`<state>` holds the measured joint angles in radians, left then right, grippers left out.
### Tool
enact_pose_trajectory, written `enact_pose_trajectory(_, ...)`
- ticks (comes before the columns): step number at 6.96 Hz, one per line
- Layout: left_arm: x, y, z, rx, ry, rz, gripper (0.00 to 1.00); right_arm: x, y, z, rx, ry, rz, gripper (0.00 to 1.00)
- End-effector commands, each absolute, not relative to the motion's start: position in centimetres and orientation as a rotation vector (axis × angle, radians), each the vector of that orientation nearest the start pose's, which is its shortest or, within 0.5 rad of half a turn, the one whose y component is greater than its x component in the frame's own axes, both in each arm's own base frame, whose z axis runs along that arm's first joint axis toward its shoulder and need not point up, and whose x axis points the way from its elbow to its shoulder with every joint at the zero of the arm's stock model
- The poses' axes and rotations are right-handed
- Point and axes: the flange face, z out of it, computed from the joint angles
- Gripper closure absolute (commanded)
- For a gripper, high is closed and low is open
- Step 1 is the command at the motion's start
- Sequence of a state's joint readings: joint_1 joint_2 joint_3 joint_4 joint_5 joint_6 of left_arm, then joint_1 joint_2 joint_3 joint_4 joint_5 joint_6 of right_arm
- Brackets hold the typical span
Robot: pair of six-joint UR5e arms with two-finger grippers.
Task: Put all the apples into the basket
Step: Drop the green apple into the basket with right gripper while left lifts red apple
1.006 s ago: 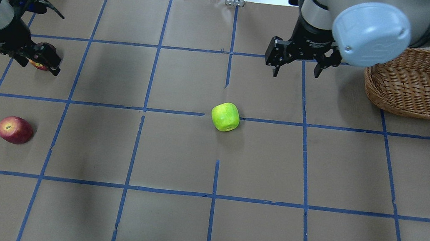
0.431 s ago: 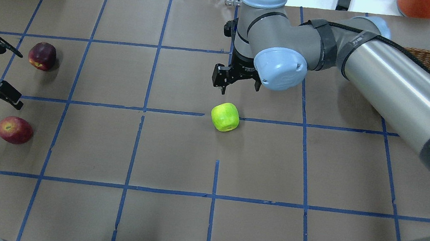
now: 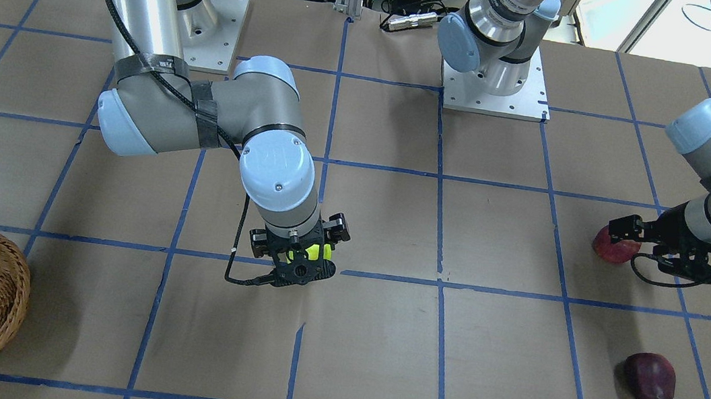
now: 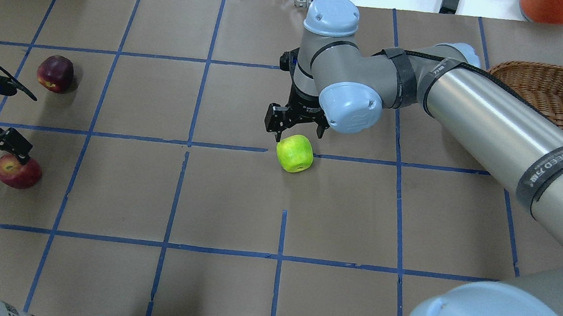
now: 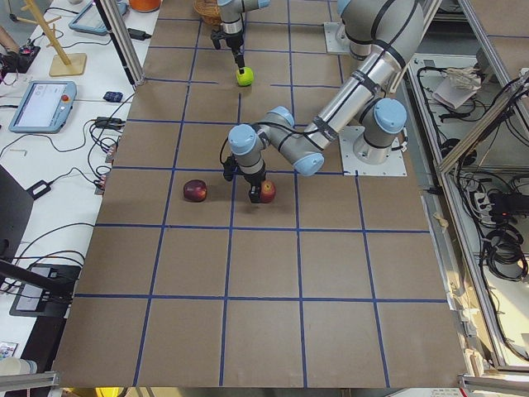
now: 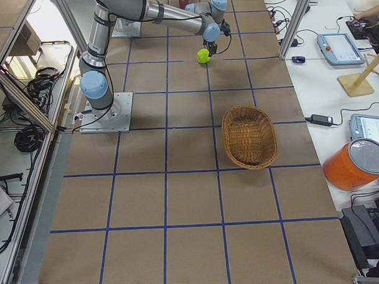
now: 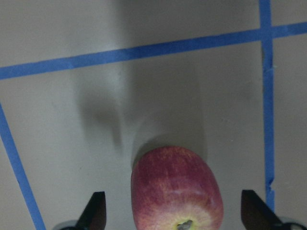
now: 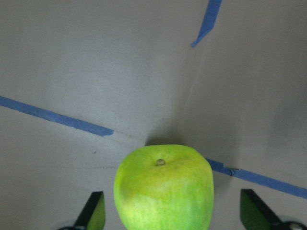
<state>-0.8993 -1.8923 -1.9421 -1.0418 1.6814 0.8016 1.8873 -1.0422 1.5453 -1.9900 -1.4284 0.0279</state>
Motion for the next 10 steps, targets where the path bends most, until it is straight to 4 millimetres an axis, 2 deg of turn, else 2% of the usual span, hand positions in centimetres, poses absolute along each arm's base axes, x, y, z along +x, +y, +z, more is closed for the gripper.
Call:
enact_pose_trajectory(1,22.7,-48.3,18.3,0.213,3.164,0.342,0.00,34.3,-56.3,22.3,-0.427,2.977,0.198,0.00)
enact_pose_trajectory(2,22.6,-48.2,18.1,0.206,3.188,0.343,0.00,35.3,-55.5,21.4,-0.450,2.976,0.225,0.00)
enact_pose_trajectory(3,22.4,-48.2,18.6,0.194,3.205,0.319,0.00,35.8,-55.3,19.8,-0.463,2.978,0.253,0.00)
enact_pose_trajectory(4,22.0,-48.0,19.8,0.150,3.225,0.343,0.00,35.8,-55.9,19.0,-0.472,2.981,0.206,0.00)
enact_pose_trajectory(5,21.8,-47.5,18.9,0.151,3.234,0.370,0.00,35.9,-56.1,17.8,-0.464,2.988,0.221,0.00)
enact_pose_trajectory(6,21.6,-47.3,18.4,0.172,3.237,0.380,0.19,35.9,-56.5,18.0,-0.465,2.989,0.204,0.01)
enact_pose_trajectory(7,21.4,-47.0,18.4,0.172,3.238,0.382,0.60,35.6,-57.0,19.9,-0.433,2.995,0.138,0.83)
enact_pose_trajectory(8,21.3,-47.1,18.5,0.175,3.235,0.380,0.87,33.9,-57.5,23.5,-0.404,3.001,0.060,1.00)
enact_pose_trajectory(9,21.0,-48.3,20.2,0.173,3.215,0.324,0.93,29.1,-59.0,27.7,-0.298,3.028,-0.009,1.00)
enact_pose_trajectory(10,18.9,-52.0,22.7,0.139,3.224,0.214,0.93,22.7,-60.3,30.4,-0.156,3.031,0.029,1.00)
